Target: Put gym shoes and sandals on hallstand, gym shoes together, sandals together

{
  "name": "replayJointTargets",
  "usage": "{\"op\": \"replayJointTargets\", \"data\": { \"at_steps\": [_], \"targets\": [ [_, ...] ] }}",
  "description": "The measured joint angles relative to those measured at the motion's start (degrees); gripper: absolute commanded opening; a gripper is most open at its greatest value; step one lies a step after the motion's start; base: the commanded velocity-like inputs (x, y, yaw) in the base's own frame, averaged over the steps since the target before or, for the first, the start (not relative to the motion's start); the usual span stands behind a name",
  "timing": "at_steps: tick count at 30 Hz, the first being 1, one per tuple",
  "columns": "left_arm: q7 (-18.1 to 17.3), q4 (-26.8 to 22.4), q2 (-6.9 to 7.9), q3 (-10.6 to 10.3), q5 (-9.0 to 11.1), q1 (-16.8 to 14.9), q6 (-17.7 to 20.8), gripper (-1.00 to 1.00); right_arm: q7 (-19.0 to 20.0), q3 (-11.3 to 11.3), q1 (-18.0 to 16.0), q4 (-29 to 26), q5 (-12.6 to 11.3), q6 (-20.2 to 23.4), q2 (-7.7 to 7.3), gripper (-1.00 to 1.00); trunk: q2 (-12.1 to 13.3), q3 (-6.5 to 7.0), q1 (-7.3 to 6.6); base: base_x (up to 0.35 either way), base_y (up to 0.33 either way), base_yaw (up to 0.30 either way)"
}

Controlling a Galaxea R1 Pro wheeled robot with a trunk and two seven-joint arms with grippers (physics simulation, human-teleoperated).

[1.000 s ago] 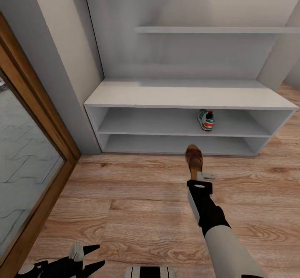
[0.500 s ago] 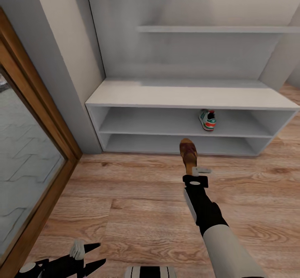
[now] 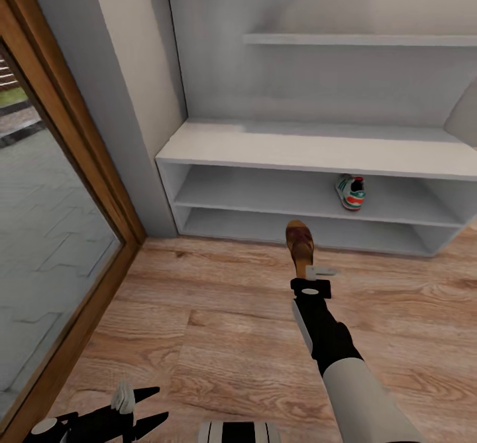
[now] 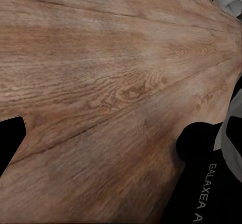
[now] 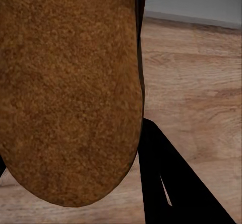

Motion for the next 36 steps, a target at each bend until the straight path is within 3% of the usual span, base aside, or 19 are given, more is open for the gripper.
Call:
{"op": "replayJointTargets", "data": {
  "at_steps": [12,22,36],
  "targets": [
    [0.0,0.0,-0.08,0.0,0.0,0.0,0.0,1.0,0.0,-0.1,0.0,-0.2,-0.7,0.0,-0.01,-1.0,-0.1,-3.48,0.29,0.0,0.0,0.019],
    [-0.1,-0.2,0.0,0.1,0.1,0.0,-0.1,1.0,0.0,-0.1,0.0,-0.3,-0.6,0.0,0.0,-1.0,-0.1,-4.02,0.28,0.004,0.0,0.0],
    [0.0,-0.1,-0.12,0.1,0.0,0.0,-0.1,1.0,-0.2,-0.1,0.0,-5.1,-0.5,0.2,0.0,-1.0,-0.1,-4.04,0.27,0.213,0.05,0.0]
  ]
}}
